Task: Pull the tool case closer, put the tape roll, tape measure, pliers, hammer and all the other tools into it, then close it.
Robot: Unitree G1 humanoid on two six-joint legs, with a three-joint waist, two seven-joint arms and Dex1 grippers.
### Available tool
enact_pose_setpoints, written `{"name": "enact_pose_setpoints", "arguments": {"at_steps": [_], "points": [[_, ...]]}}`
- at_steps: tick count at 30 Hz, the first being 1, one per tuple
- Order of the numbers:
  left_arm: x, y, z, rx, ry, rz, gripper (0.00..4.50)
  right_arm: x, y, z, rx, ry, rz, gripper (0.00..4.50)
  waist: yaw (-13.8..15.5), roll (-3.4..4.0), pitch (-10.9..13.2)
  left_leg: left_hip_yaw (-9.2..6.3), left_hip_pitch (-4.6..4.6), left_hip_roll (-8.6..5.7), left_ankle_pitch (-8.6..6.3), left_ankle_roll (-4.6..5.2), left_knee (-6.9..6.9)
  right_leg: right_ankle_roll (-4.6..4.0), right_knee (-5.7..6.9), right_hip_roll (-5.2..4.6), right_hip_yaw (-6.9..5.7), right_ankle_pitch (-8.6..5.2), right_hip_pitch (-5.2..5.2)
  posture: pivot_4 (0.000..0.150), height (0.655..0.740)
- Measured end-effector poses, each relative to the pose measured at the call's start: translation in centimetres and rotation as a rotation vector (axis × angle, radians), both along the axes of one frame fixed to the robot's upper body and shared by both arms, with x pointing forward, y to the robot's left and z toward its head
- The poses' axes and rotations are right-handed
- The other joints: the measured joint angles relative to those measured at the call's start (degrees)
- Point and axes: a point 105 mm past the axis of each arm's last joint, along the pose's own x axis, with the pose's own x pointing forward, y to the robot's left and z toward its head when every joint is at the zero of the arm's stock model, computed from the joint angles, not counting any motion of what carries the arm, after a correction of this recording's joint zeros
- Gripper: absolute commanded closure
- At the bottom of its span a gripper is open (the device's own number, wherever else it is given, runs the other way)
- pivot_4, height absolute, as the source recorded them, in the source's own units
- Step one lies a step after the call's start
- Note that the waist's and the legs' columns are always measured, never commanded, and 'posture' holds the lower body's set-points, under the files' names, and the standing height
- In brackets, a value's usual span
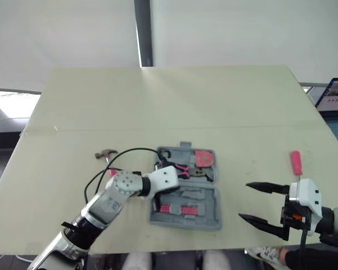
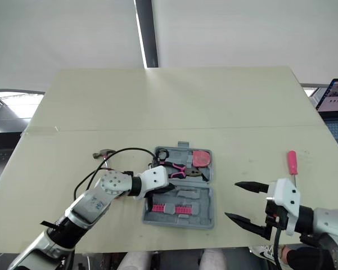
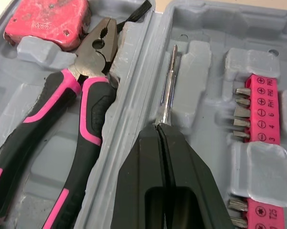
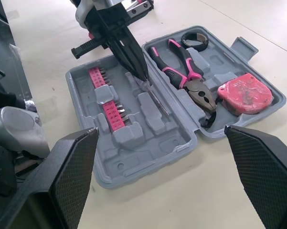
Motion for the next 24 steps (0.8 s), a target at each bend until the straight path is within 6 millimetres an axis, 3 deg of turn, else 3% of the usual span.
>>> {"name": "enact_pose_setpoints", "arguments": {"at_steps": [24], "points": [[0.1, -0.7, -1.4, 0.036, -0.019, -0.030, 4.44, -0.4, -0.4, 0.2, -0.011, 0.000, -0.018, 0.00, 0.25, 0.24, -0.65, -0.02, 0.14, -0.01, 0.00, 0.00, -0.04, 0.00, -0.03, 0.00, -0.01, 0.00, 0.17, 0.150, 0.7373]]}}
